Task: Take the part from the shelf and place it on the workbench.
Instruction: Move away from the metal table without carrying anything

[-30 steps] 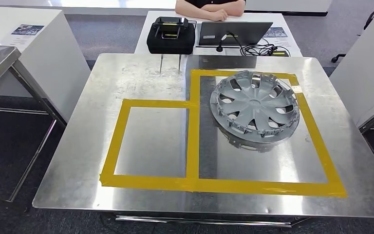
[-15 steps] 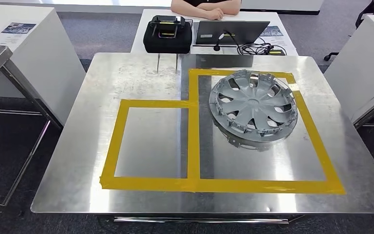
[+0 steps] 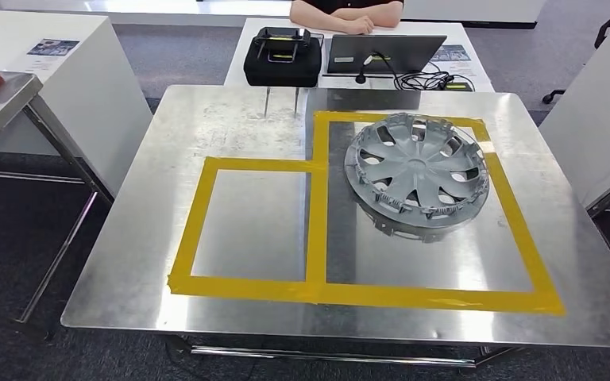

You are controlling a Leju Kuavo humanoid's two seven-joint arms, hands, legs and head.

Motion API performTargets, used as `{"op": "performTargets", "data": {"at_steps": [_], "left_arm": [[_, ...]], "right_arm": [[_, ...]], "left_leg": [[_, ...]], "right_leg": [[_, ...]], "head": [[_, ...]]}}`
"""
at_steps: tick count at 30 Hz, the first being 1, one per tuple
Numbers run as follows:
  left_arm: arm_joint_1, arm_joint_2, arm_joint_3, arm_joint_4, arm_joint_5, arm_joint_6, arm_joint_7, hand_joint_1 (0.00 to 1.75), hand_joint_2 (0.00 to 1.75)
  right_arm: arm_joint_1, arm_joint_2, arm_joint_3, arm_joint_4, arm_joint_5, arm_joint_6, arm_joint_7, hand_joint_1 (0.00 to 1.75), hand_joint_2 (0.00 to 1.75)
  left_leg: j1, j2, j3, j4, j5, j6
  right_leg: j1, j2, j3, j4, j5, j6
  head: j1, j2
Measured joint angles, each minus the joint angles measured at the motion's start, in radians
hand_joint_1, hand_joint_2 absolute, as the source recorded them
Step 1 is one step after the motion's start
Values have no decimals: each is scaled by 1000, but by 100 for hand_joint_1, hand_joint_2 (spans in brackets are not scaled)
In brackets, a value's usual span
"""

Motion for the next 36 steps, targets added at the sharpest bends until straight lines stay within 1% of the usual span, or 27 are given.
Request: {"op": "performTargets", "data": {"at_steps": [1, 3, 4, 5, 6, 7, 9, 10, 11, 14, 15, 16, 18, 19, 20, 21, 22, 24, 25, 26, 27, 29, 30, 32, 34, 35, 36], "left_arm": [[0, 0, 0, 0, -2, 2, 2, 0, 0], [0, 0, 0, 0, -3, 4, 6, 0, 0], [0, 0, 0, 0, -3, 5, 8, 0, 0], [0, 0, 0, 0, -3, 5, 10, 0, 0], [0, 0, 0, 0, -3, 6, 12, 0, 0], [0, 1, 0, 0, -4, 6, 12, 0, 0], [-3, 2, 0, 0, -8, 3, 9, 0, 0], [-5, 1, 0, 0, -11, 0, 6, 0, 0], [-7, 1, 0, -1, -15, -2, 2, 0, 0], [-6, -1, -1, -1, -22, -4, -4, 0, 0], [-6, -1, -1, -1, -23, -5, -5, 0, 0], [-6, -2, -1, -1, -23, -7, -6, 0, 0], [-6, -2, -1, -1, -24, -11, -9, 0, 0], [-5, -2, -1, -1, -24, -14, -10, 0, 0], [-5, -2, -1, -1, -24, -15, -10, 0, 0], [-4, -3, -1, -1, -24, -16, -9, 0, 0], [-4, -3, -1, -1, -25, -16, -6, 0, 0], [-5, -5, -1, -2, -28, -15, 5, 0, 0], [-6, -6, -1, -3, -30, -14, 11, 0, 0], [-7, -8, -2, -3, -32, -14, 15, 0, 0], [-7, -9, -3, -4, -33, -14, 18, 0, 0], [-7, -9, -4, -4, -33, -16, 17, 0, 0], [-7, -8, -4, -4, -33, -17, 15, 0, 0], [-6, -8, -4, -4, -31, -18, 12, 0, 0], [-5, -9, -5, -4, -31, -18, 9, 0, 0], [-5, -9, -5, -4, -31, -17, 7, 0, 0], [-4, -9, -5, -4, -32, -17, 3, 0, 0]], "right_arm": [[0, 1, 2, 0, 0, 0, 0, 0, 0], [-1, 4, 7, 0, 0, 0, 0, 0, 0], [-1, 5, 9, 0, 1, 0, 0, 0, 0], [0, 6, 11, 0, 2, 0, 0, 0, 0], [0, 6, 12, 0, 3, 0, 0, 0, 0], [0, 7, 14, 0, 4, 0, 0, 0, 0], [-1, 7, 15, 0, 5, 0, 0, 0, 0], [-1, 7, 16, 0, 5, 0, 0, 0, 0], [-2, 7, 17, 0, 6, 0, 1, 0, 0], [0, 7, 23, 0, 13, 2, 3, 0, 0], [1, 7, 27, 0, 15, 3, 4, 0, 0], [2, 7, 30, 0, 17, 4, 4, 0, 0], [4, 8, 33, 0, 16, 1, 4, 0, 0], [4, 9, 34, 0, 13, -1, 2, 0, 0], [4, 10, 34, 0, 9, -4, -1, 0, 0], [5, 10, 34, 0, 5, -6, -6, 0, 0], [5, 11, 34, 0, 2, -7, -12, 0, 0], [3, 11, 36, 0, 0, -5, -25, 0, 0], [2, 11, 37, 0, 1, -4, -31, 0, 0], [0, 11, 38, 0, 2, -3, -36, 0, 0], [-2, 10, 39, 0, 4, -2, -39, 0, 0], [-2, 12, 41, 0, 4, -3, -43, 0, 0], [-3, 13, 41, 0, 4, -4, -43, 0, 0], [-3, 15, 41, 0, 2, -7, -42, 0, 0], [-1, 17, 41, 0, 1, -9, -39, 0, 0], [0, 18, 41, 0, 0, -10, -37, 0, 0], [1, 19, 41, 0, 0, -12, -34, 0, 0]], "left_leg": [[0, 0, -17, 38, -33, -2], [1, 0, -61, 164, -120, -6], [1, 0, -77, 222, -151, -7], [1, 0, -79, 252, -163, -8], [1, 0, -61, 242, -157, -7], [1, 0, -22, 191, -136, -5], [0, -1, 73, 43, -97, 1], [-2, -2, 102, -8, -86, 5], [-5, -3, 114, -33, -82, 11], [-11, -1, 101, -33, -62, 34], [-10, 2, 95, -33, -53, 42], [-9, 5, 87, -35, -43, 48], [-12, 7, 65, -34, -26, 56], [-15, 8, 53, -32, -18, 57], [-17, 9, 43, -29, -10, 58], [-20, 10, 33, -24, -3, 58], [-22, 10, 25, -20, 3, 58], [-27, 11, 11, -13, 14, 57], [-28, 12, 5, -12, 21, 54], [-27, 13, 0, -12, 28, 51], [-26, 15, -4, -12, 35, 45], [-23, 16, -8, -13, 44, 34], [-23, 13, -15, -4, 35, 29], [-20, 7, -44, 65, -30, 20], [-11, 4, -80, 184, -112, 8], [-6, 4, -86, 230, -130, 2], [0, 5, -77, 247, -127, -4]], "right_leg": [[-2, -2, -2, -5, 10, -7], [0, -4, -19, -6, 26, -14], [1, -5, -28, -5, 35, -14], [1, -5, -41, -4, 43, -13], [2, -6, -52, -2, 51, -11], [1, -5, -62, 0, 58, -8], [2, -5, -77, 7, 71, 2], [3, -4, -82, 9, 77, 8], [3, -4, -85, 11, 82, 16], [-4, -4, -91, 7, 94, 37], [-6, -3, -100, 22, 74, 42], [-6, -3, -114, 58, 37, 46], [-6, -3, -147, 183, -71, 48], [-5, -3, -157, 248, -111, 48], [-2, -3, -155, 291, -130, 46], [2, -3, -137, 300, -128, 42], [7, -3, -101, 271, -109, 35], [18, -3, -2, 136, -68, 11], [23, -4, 39, 72, -60, 0], [27, -5, 61, 27, -59, -10], [30, -6, 67, 6, -63, -16], [30, -8, 61, -14, -48, -20], [27, -9, 61, -26, -38, -24], [19, -13, 54, -44, -14, -28], [18, -14, 35, -44, 1, -27], [17, -15, 25, -42, 8, -24], [15, -16, 14, -39, 15, -20]], "head": [[-6, 0], [-20, 0], [-25, 0], [-29, 0], [-32, 0], [-35, 0], [-45, 0], [-48, 0], [-48, 0], [-45, 0], [-43, 0], [-37, 0], [-22, 0], [-16, 0], [-13, 0], [-10, 0], [-8, 0], [-4, 0], [-4, 0], [-4, 0], [-5, 0], [-1, 0], [1, 0], [-4, 0], [-18, 0], [-22, 0], [-24, 0]]}}
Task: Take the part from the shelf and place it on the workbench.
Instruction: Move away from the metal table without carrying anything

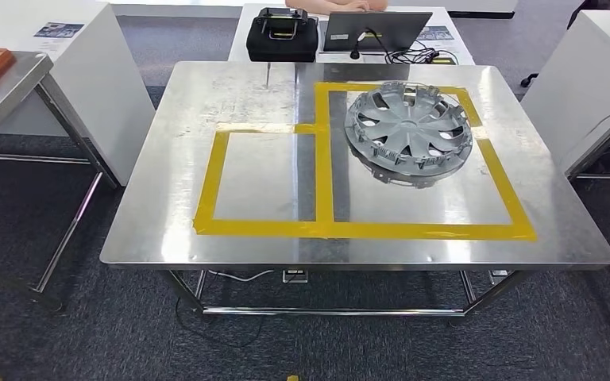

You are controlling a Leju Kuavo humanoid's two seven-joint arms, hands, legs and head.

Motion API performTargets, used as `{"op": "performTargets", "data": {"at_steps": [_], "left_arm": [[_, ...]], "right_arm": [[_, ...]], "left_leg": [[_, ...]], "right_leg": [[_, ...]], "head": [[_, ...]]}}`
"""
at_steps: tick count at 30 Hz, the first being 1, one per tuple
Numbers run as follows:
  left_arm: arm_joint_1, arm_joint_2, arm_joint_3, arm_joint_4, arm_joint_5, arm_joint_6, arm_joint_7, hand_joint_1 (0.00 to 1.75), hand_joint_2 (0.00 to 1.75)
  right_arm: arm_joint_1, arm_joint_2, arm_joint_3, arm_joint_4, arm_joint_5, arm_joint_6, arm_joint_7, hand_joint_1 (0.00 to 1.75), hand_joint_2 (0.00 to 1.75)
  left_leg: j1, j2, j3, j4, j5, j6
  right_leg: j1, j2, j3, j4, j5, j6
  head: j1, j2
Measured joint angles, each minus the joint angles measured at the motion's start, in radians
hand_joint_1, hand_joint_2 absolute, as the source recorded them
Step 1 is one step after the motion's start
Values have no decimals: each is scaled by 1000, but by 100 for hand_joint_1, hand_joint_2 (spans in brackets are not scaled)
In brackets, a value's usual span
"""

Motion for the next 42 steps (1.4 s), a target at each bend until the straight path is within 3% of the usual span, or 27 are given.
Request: {"op": "performTargets", "data": {"at_steps": [1, 3, 4, 5, 7, 9, 11, 13, 15, 16, 17, 19, 20, 21, 23, 24, 26, 28, 30, 31, 33, 34, 36, 37, 38, 40, 42], "left_arm": [[0, 0, 0, 0, -1, 0, -3, 0, 0], [-2, -2, -1, -1, -4, 0, -9, 0, 0], [-3, -3, -1, -1, -5, 0, -11, 0, 0], [-5, -5, -1, -2, -6, -1, -12, 0, 0], [-5, -6, -1, -3, -7, -1, -14, 0, 0], [-2, -7, -1, -3, -7, -2, -19, 0, 0], [-1, -7, -1, -3, -8, -3, -23, 0, 0], [0, -8, -1, -3, -6, -5, -24, 0, 0], [2, -9, -1, -3, -1, -4, -24, 0, 0], [3, -9, -1, -3, 4, -3, -24, 0, 0], [3, -9, -1, -3, 9, 0, -23, 0, 0], [1, -10, -1, -3, 19, 4, -21, 0, 0], [1, -10, 0, -3, 22, 6, -18, 0, 0], [0, -10, 0, -3, 25, 6, -15, 0, 0], [-3, -10, 0, -3, 26, 6, -11, 0, 0], [-5, -8, 0, -3, 26, 6, -10, 0, 0], [-7, -5, 0, -3, 26, 6, -9, 0, 0], [-4, -1, 0, -3, 26, 6, -9, 0, 0], [2, 2, 0, -2, 24, 7, -11, 0, 0], [4, 4, 0, -2, 23, 9, -13, 0, 0], [5, 8, 0, -2, 22, 13, -22, 0, 0], [4, 10, 0, -2, 21, 16, -28, 0, 0], [3, 11, 0, -2, 21, 19, -38, 0, 0], [3, 11, 0, -2, 20, 22, -41, 0, 0], [2, 11, 0, -2, 18, 26, -43, 0, 0], [1, 10, 0, -1, 14, 37, -40, 0, 0], [3, 10, 0, -1, 12, 51, -30, 0, 0]], "right_arm": [[0, 1, 0, 0, 0, -2, 2, 0, 0], [0, 1, 0, 0, -2, -5, 4, 0, 0], [-1, 1, 0, 0, -2, -7, 4, 0, 0], [-2, 0, 0, 0, -4, -8, 4, 0, 0], [-2, 0, 0, 0, -6, -8, 4, 0, 0], [0, 0, 0, 0, -10, -8, 3, 0, 0], [3, 1, 0, 0, -14, -8, 3, 0, 0], [5, 1, 0, 0, -17, -7, 2, 0, 0], [6, 1, 1, 0, -15, -6, 3, 0, 0], [7, 1, 1, 0, -13, -7, 3, 0, 0], [7, 1, 3, 0, -8, -7, 4, 0, 0], [5, 1, 10, 0, 3, -9, 7, 0, 0], [3, 2, 14, 0, 8, -10, 8, 0, 0], [1, 3, 18, 0, 12, -10, 8, 0, 0], [3, 4, 24, 0, 16, -9, 8, 0, 0], [5, 6, 26, 0, 17, -7, 8, 0, 0], [6, 9, 30, 0, 18, -5, 8, 0, 0], [5, 13, 35, 0, 18, -3, 6, 0, 0], [5, 18, 39, 0, 17, -1, -4, 0, 0], [6, 20, 41, 0, 15, 0, -12, 0, 0], [7, 22, 42, 0, 12, 1, -33, 0, 0], [7, 22, 42, 0, 10, 2, -42, 0, 0], [4, 20, 43, 0, 8, 4, -51, 0, 0], [3, 20, 43, 0, 7, 4, -52, 0, 0], [3, 19, 44, 0, 7, 5, -53, 0, 0], [5, 16, 46, 0, 6, 8, -53, 0, 0], [5, 15, 48, 0, 5, 13, -54, 0, 0]], "left_leg": [[5, 0, 26, -19, 20, -6], [15, 0, 117, -141, 61, -20], [16, -3, 157, -200, 68, -23], [16, -5, 177, -240, 64, -22], [11, -8, 174, -255, 55, -4], [10, -2, 161, -254, 58, 18], [8, 8, 150, -255, 68, 35], [0, 19, 135, -254, 77, 46], [-9, 35, 124, -253, 85, 50], [-12, 43, 122, -253, 87, 50], [-15, 52, 122, -252, 88, 51], [-21, 72, 125, -251, 89, 49], [-23, 83, 127, -251, 90, 47], [-24, 94, 129, -250, 91, 43], [-24, 114, 133, -252, 95, 34], [-23, 105, 131, -249, 92, 29], [-20, 53, 108, -203, 61, 19], [-12, 7, 52, -87, 6, 9], [-6, 0, 4, 7, -17, 0], [-4, -1, 3, 6, -2, -4], [3, -16, 49, -100, 66, -9], [6, -39, 79, -165, 89, -12], [10, -74, 115, -237, 99, -9], [8, -79, 119, -241, 93, -4], [8, -68, 121, -242, 95, 4], [9, -45, 122, -247, 101, 18], [10, -20, 120, -250, 105, 27]], "right_leg": [[-3, -1, -8, 5, 6, 5], [-11, 0, -28, 23, 16, 18], [-12, 1, -41, 35, 19, 25], [-12, 3, -53, 47, 23, 33], [-12, 6, -68, 58, 31, 46], [-17, 8, -82, 71, 25, 57], [-21, 9, -116, 141, -31, 63], [-20, 9, -162, 274, -115, 63], [-16, 9, -174, 352, -153, 56], [-12, 8, -152, 337, -143, 50], [-7, 4, -113, 286, -118, 41], [10, -32, -27, 147, -73, 14], [18, -50, -2, 98, -62, 3], [24, -62, 8, 72, -60, -5], [26, -49, 4, 58, -53, -11], [23, -40, 8, 48, -45, -11], [13, -22, 20, 29, -29, -15], [9, 0, 17, 25, -20, -17], [7, 26, 10, 28, -17, -15], [5, 40, 8, 31, -16, -13], [0, 66, 5, 42, -18, -5], [-1, 78, -1, 51, -22, 2], [-4, 100, -18, 66, -25, 18], [-5, 111, -29, 69, -23, 26], [-8, 122, -38, 69, -19, 33], [-9, 107, -55, 86, -27, 44], [-10, 57, -95, 171, -77, 51]], "head": [[-2, 0], [-6, 0], [-12, 0], [-15, 0], [-15, 0], [-5, 0], [8, 0], [23, 0], [32, 0], [35, 0], [37, 0], [42, 0], [42, 0], [41, 0], [40, 0], [40, 0], [37, 0], [26, 0], [15, 0], [12, 0], [4, 0], [0, 0], [-4, 0], [-3, 0], [-2, 0], [2, 0], [15, 0]]}}
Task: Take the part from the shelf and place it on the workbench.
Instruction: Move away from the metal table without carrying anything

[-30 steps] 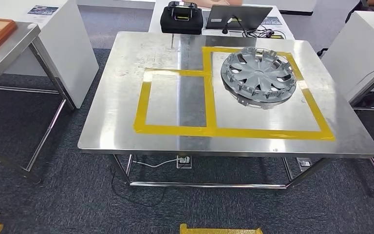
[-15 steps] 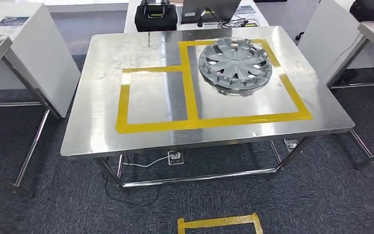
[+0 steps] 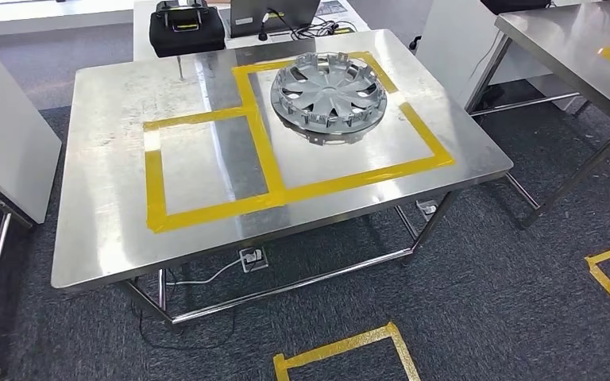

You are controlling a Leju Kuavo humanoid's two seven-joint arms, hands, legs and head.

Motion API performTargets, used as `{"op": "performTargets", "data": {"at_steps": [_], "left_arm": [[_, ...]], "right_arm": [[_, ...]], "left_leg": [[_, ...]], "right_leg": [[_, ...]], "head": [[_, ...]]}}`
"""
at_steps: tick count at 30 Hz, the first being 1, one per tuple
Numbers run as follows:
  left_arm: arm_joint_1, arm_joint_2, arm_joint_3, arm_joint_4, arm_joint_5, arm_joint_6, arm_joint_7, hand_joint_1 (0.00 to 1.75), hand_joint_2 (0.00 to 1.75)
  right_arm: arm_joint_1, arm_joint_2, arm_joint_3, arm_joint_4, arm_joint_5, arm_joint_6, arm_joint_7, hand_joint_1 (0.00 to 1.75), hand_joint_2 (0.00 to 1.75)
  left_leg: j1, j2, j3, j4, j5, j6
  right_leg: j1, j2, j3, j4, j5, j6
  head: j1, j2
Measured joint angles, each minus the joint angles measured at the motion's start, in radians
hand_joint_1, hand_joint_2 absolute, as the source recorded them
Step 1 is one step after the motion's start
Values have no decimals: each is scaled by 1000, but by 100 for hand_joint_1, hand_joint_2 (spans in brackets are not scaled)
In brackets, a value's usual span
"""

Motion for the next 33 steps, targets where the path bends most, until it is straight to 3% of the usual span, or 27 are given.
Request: {"op": "performTargets", "data": {"at_steps": [2, 3, 4, 6, 8, 9, 10, 12, 14, 17, 18, 19, 20, 21, 23, 25, 27, 28, 29, 31, 33], "left_arm": [[2, -2, 0, 0, 4, 17, 2, 0, 0], [3, -5, 0, 0, 8, 24, -2, 0, 0], [3, -8, 1, 0, 11, 28, -8, 0, 0], [1, -19, 1, 0, 12, 29, -14, 0, 0], [0, -29, 1, 0, 10, 28, -13, 0, 0], [0, -32, 1, -1, 10, 29, -13, 0, 0], [0, -36, 1, -1, 10, 29, -13, 0, 0], [-1, -42, 1, -1, 9, 31, -13, 0, 0], [-2, -45, 1, -1, 6, 33, -11, 0, 0], [0, -51, -1, -2, -20, 46, 13, 0, 0], [1, -54, -4, -2, -32, 53, 22, 0, 0], [2, -58, -6, -2, -42, 61, 26, 0, 0], [3, -61, -10, -2, -51, 68, 23, 0, 0], [3, -65, -13, -2, -59, 76, 15, 0, 0], [3, -69, -19, -2, -69, 94, -15, 0, 0], [0, -74, -23, -2, -71, 111, -43, 0, 0], [-3, -81, -25, -2, -75, 128, -65, 0, 0], [-3, -85, -26, -2, -80, 139, -74, 0, 0], [-3, -87, -27, -2, -90, 155, -83, 0, 0], [-2, -93, -37, -2, -128, 197, -90, 0, 0], [-2, -97, -57, -2, -170, 224, -76, 0, 0]], "right_arm": [[-1, 1, 1, 0, -4, 2, 0, 0, 0], [-1, 1, 1, 0, -7, 1, 2, 0, 0], [0, 1, 1, 0, -10, -1, 5, 0, 0], [1, 1, 1, 0, -12, -7, 16, 0, 0], [-1, 1, 1, 0, -12, -11, 23, 0, 0], [-3, 1, 1, 0, -12, -12, 25, 0, 0], [-4, 1, 1, 0, -12, -12, 25, 0, 0], [-4, 0, 1, 0, -12, -11, 25, 0, 0], [-2, 0, 1, 0, -12, -13, 28, 0, 0], [-3, -4, 1, 0, -20, -32, 60, 0, 0], [-4, -5, 1, 0, -24, -41, 79, 0, 0], [-5, -7, 1, 0, -29, -48, 99, 0, 0], [-4, -10, 1, 0, -32, -56, 120, 0, 0], [-3, -12, 1, 0, -35, -62, 140, 0, 0], [-3, -17, 1, 0, -41, -72, 171, 0, 0], [-4, -20, 1, 0, -46, -76, 187, 0, 0], [-3, -24, 1, 0, -49, -77, 189, 0, 0], [-1, -25, 1, 0, -53, -77, 185, 0, 0], [-1, -26, 1, 0, -58, -76, 178, 0, 0], [-3, -24, 1, 0, -69, -71, 147, 0, 0], [-3, -17, 1, 0, -76, -61, 97, 0, 0]], "left_leg": [[-3, 28, -4, 0, 0, 3], [-4, 42, -6, 0, -1, 3], [-5, 56, -6, 1, -1, 3], [-7, 81, -5, 1, -2, 2], [-10, 101, -1, 0, -5, -2], [-11, 110, 1, 0, -6, -6], [-11, 121, 4, -2, -8, -12], [-11, 141, 13, -9, -10, -25], [-11, 118, 5, 13, -30, -35], [-10, 39, -80, 182, -113, -39], [-10, 29, -108, 234, -126, -38], [-11, 24, -123, 255, -120, -37], [-11, 20, -120, 237, -94, -34], [-11, 11, -100, 182, -53, -30], [-8, -42, -50, 51, 10, -20], [-9, -78, -21, -9, 21, -14], [-10, -60, -10, -18, 20, -9], [-9, -47, -6, -23, 21, -4], [-8, -32, -1, -29, 23, 1], [-7, -2, 4, -34, 22, 8], [-9, 30, 4, -34, 18, 11]], "right_leg": [[-2, -28, -62, 129, -62, 7], [-3, -32, -81, 170, -74, 9], [-4, -35, -82, 175, -67, 9], [-2, -53, -28, 75, -10, 2], [6, -100, 38, -55, 34, -13], [11, -116, 54, -90, 42, -20], [15, -121, 56, -102, 41, -26], [17, -97, 62, -108, 47, -34], [11, -74, 79, -125, 58, -43], [7, -39, 87, -136, 68, -54], [8, -25, 86, -135, 69, -56], [10, -9, 86, -135, 69, -57], [10, 7, 86, -134, 68, -56], [11, 24, 87, -132, 67, -55], [11, 52, 83, -125, 64, -50], [7, 75, 69, -118, 62, -38], [1, 95, 56, -116, 64, -23], [1, 84, 49, -109, 61, -17], [2, 60, 37, -87, 48, -12], [2, -3, -14, 12, -4, -4], [-3, -28, -78, 134, -54, 4]], "head": [[12, 0], [15, 0], [18, 0], [24, 0], [28, 0], [29, 0], [28, 0], [29, 0], [22, 0], [0, 0], [-5, 0], [-9, 0], [-13, 0], [-17, 0], [-23, 0], [-24, 0], [-25, 0], [-24, 0], [-20, 0], [-7, 0], [4, 0]]}}
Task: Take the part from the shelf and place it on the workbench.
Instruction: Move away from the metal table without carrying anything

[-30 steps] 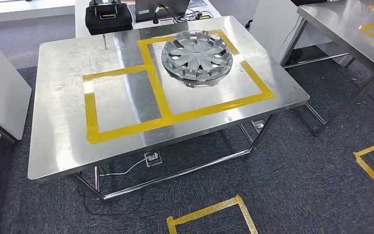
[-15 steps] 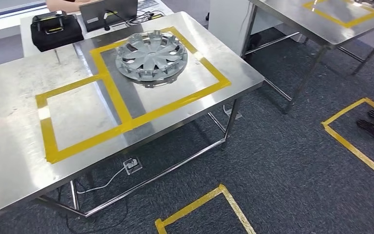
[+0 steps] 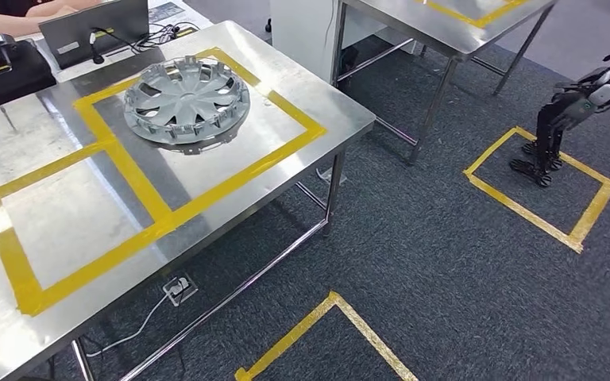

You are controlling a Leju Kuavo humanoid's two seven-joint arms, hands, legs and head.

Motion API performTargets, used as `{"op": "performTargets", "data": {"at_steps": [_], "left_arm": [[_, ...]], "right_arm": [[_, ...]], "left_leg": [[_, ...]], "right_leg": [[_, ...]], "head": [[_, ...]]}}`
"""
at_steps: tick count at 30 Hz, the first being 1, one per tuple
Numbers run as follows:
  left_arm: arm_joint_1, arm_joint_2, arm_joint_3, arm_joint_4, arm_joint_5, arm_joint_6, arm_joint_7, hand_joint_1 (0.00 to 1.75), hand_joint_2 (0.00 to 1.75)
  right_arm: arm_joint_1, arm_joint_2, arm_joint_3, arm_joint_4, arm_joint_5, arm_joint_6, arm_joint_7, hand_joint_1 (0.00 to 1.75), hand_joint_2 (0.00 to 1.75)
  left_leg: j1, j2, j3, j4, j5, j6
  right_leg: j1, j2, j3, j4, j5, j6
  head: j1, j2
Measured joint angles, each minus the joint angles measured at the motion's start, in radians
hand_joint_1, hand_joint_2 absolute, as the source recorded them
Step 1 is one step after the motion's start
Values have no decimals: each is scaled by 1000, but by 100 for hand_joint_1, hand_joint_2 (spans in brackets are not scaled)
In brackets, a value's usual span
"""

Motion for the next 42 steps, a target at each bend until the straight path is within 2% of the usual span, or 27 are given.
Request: {"op": "performTargets", "data": {"at_steps": [1, 2, 3, 5, 7, 9, 10, 12, 14, 15, 16, 17, 19, 21, 23, 25, 27, 29, 31, 32, 33, 35, 37, 38, 40, 41, 42], "left_arm": [[0, -1, -10, 0, -11, 1, 15, 0, 0], [-1, -1, -17, 0, -14, -5, 33, 0, 0], [-1, -1, -23, 0, -16, -13, 50, 0, 0], [-2, -1, -38, 0, -28, -31, 82, 0, 0], [-3, -2, -55, 0, -36, -42, 88, 0, 0], [-7, -5, -63, -1, -16, -45, 70, 0, 0], [-10, -7, -63, -1, 0, -47, 59, 0, 0], [-14, -5, -63, -2, 26, -55, 41, 0, 0], [-13, 5, -63, -2, 41, -61, 22, 0, 0], [-12, 11, -62, -1, 45, -66, 9, 0, 0], [-12, 19, -62, -1, 46, -74, -3, 0, 0], [-12, 26, -61, -1, 43, -84, -14, 0, 0], [-13, 41, -61, -1, 27, -101, -18, 0, 0], [-15, 53, -62, -2, 3, -109, 6, 0, 0], [-19, 58, -66, -3, -16, -108, 38, 0, 0], [-23, 55, -68, -6, -19, -116, 67, 0, 0], [-23, 57, -68, -8, -10, -140, 108, 0, 0], [-19, 73, -68, -8, -1, -183, 155, 0, 0], [-14, 100, -69, -8, -3, -245, 166, 0, 0], [-13, 112, -69, -7, -6, -277, 156, 0, 0], [-13, 123, -69, -6, -8, -301, 141, 0, 0], [-15, 139, -68, -4, -3, -331, 109, 0, 0], [-16, 146, -68, -3, 9, -342, 94, 0, 0], [-17, 147, -68, -3, 15, -342, 95, 0, 0], [-19, 150, -68, -3, 23, -337, 103, 0, 0], [-19, 151, -68, -3, 25, -335, 106, 0, 0], [-19, 153, -67, -3, 27, -333, 107, 0, 0]], "right_arm": [[1, 4, 0, 0, -2, 5, -26, 0, 0], [1, 8, 0, 0, -3, 9, -49, 0, 0], [2, 12, 0, 0, -5, 10, -67, 0, 0], [1, 19, 0, 0, -11, 10, -91, 0, 0], [0, 25, 0, 0, -27, 5, -103, 0, 0], [1, 30, -1, 0, -48, -4, -103, 0, 0], [3, 33, -1, 0, -57, -9, -97, 0, 0], [3, 38, -3, 1, -71, -14, -79, 0, 0], [3, 43, -3, 1, -80, -14, -60, 0, 0], [3, 47, -4, 1, -83, -12, -52, 0, 0], [4, 51, -4, 1, -85, -10, -45, 0, 0], [5, 56, -4, 1, -88, -8, -39, 0, 0], [6, 69, -4, 1, -91, -2, -28, 0, 0], [6, 83, -4, 1, -90, 6, -20, 0, 0], [6, 95, -4, 1, -84, 13, -14, 0, 0], [8, 101, -4, 1, -79, 15, -13, 0, 0], [9, 102, -4, 2, -78, 14, -22, 0, 0], [6, 99, -4, 1, -77, 14, -34, 0, 0], [5, 95, -3, 1, -65, 14, -37, 0, 0], [5, 93, -1, 1, -52, 14, -35, 0, 0], [6, 91, 3, 1, -38, 13, -32, 0, 0], [8, 87, 13, 1, -24, -2, -31, 0, 0], [6, 85, 17, 1, -30, -28, -47, 0, 0], [5, 85, 18, 1, -33, -38, -60, 0, 0], [4, 84, 21, 1, -33, -45, -82, 0, 0], [4, 83, 23, 1, -33, -46, -89, 0, 0], [4, 82, 24, 1, -33, -47, -93, 0, 0]], "left_leg": [[-1, 16, 0, 0, -2, 0], [-1, 31, 1, 1, -5, -2], [-1, 44, 3, 2, -7, -4], [-3, 67, 10, 4, -14, -12], [-6, 86, 18, 4, -20, -24], [-5, 105, 28, 0, -23, -37], [-3, 102, 32, 1, -28, -43], [1, 60, 16, 48, -63, -51], [3, 8, -42, 170, -123, -52], [2, -3, -75, 233, -143, -52], [2, -8, -98, 271, -145, -52], [1, -11, -107, 273, -128, -51], [1, -27, -75, 171, -50, -44], [3, -71, -30, 52, -3, -37], [1, -92, -7, 13, -6, -32], [0, -71, 4, 3, -4, -24], [3, -45, 12, -6, -1, -14], [1, -14, 15, -9, -2, -7], [-2, 20, 17, -8, -7, -4], [-3, 36, 18, -8, -9, -4], [-4, 49, 20, -8, -12, -4], [-7, 71, 26, -7, -17, -8], [-11, 89, 33, -6, -24, -17], [-12, 99, 37, -7, -28, -23], [-11, 116, 45, -10, -34, -34], [-9, 107, 46, -4, -42, -39], [-8, 85, 38, 18, -59, -43]], "right_leg": [[-3, -5, -14, 27, -3, 3], [-5, -9, -7, 15, 12, 5], [-6, -17, 19, -34, 41, 5], [-4, -60, 96, -172, 95, -2], [3, -85, 137, -245, 111, -16], [8, -64, 134, -250, 109, -30], [7, -53, 138, -256, 112, -37], [2, -31, 157, -271, 119, -51], [1, -10, 163, -275, 124, -60], [3, 4, 162, -274, 124, -62], [5, 19, 162, -273, 124, -63], [7, 35, 163, -271, 123, -63], [8, 68, 164, -266, 120, -61], [9, 93, 161, -259, 116, -53], [4, 114, 147, -255, 114, -40], [-1, 129, 134, -254, 115, -26], [2, 87, 111, -212, 91, -17], [3, 21, 52, -95, 30, -10], [1, -2, -6, 16, -12, -6], [0, -7, -12, 27, -7, -6], [0, -12, 3, -2, 17, -7], [4, -48, 75, -140, 79, -17], [11, -83, 128, -239, 109, -30], [15, -86, 133, -252, 109, -36], [16, -59, 140, -258, 112, -46], [14, -47, 148, -267, 116, -51], [12, -36, 158, -275, 121, -57]], "head": [[3, 0], [5, 0], [8, 0], [15, 0], [16, 0], [14, 0], [14, 0], [7, 0], [-8, 0], [-13, 0], [-16, 0], [-19, 0], [-24, 0], [-29, 0], [-32, 0], [-36, 0], [-29, 0], [-12, 0], [-1, 0], [1, 0], [4, 0], [9, 0], [10, 0], [10, 0], [9, 0], [8, 0], [4, 0]]}}
